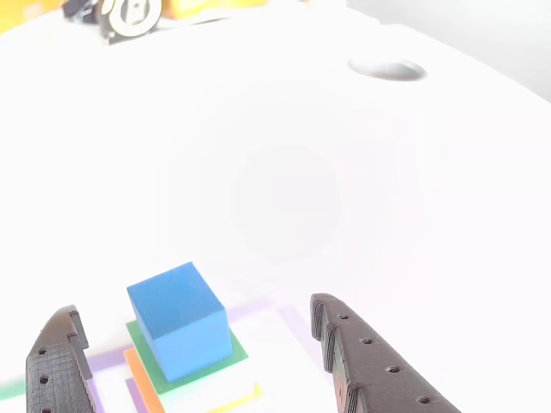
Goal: Tower of hanoi
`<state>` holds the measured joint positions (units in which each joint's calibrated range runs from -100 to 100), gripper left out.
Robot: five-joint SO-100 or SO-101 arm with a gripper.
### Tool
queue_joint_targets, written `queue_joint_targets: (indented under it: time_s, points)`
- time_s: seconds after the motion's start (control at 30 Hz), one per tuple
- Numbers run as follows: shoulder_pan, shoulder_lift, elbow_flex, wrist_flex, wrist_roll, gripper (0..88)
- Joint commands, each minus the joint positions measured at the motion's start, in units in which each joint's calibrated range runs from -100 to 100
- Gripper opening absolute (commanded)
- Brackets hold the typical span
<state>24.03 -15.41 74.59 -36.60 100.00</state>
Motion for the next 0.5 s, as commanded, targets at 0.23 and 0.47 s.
queue_joint_targets:
  time_s: [0.23, 0.47]
  points:
    - [-2.5, 5.1, -5.7, -4.3, 0.0, 28.0]
    - [-2.4, 8.4, -5.7, -7.2, 0.0, 27.9]
